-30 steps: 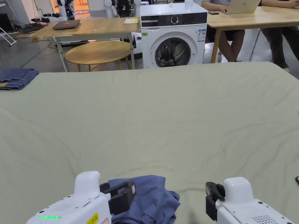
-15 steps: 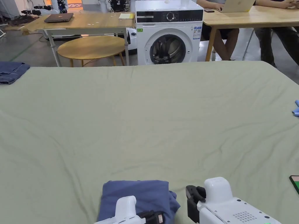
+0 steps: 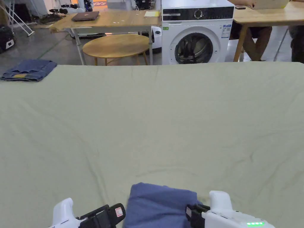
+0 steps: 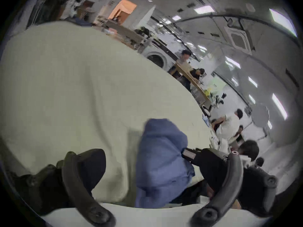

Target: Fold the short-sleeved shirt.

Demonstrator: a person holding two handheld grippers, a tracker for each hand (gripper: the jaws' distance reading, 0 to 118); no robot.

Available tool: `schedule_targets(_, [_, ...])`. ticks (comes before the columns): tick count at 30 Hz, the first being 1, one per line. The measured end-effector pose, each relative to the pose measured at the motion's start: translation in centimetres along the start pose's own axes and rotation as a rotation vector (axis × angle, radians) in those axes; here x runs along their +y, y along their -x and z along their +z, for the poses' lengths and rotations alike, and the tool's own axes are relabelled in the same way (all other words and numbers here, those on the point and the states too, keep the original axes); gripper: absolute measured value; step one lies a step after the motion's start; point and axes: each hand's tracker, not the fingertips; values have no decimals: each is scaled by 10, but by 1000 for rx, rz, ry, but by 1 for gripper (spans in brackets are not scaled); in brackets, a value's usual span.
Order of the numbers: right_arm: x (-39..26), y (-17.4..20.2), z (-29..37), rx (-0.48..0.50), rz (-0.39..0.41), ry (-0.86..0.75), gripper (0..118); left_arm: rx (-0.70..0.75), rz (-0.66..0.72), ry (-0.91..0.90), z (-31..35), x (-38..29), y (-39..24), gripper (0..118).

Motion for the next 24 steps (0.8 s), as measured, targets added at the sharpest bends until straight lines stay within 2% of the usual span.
schedule_targets(2, [0,-2,0,3,5,-4,0,-77,125,82,-18,2,21,113])
schedule_targets(5, [0,2,0,-3,44,-16,0,-289,291,211,-65,-7,35,113])
schedule_targets(7, [-1,4,0,-2,53,-23,0,-370,325,273,-100,-24,29,105])
schedule_targets(8, [-1,4,1,0,56,-26,0,-350,305,256,-112,-29,28,86])
schedule_targets(10, [-2,7,6,-16,71,-41,0,-214,283,224,-124,-31,24,32])
schedule_targets(12, [-1,8,14,-29,90,-50,0,-269,341,201,-117,-28,19,31])
schedule_targets(15, [2,15,28,-57,138,-71,0,-159,107,226,-92,-12,4,31])
schedule_targets(17, [4,20,34,-58,149,-76,0,-145,76,233,-73,3,6,31])
schedule_targets(24, [4,48,30,-47,162,-94,0,-15,38,142,25,97,80,31])
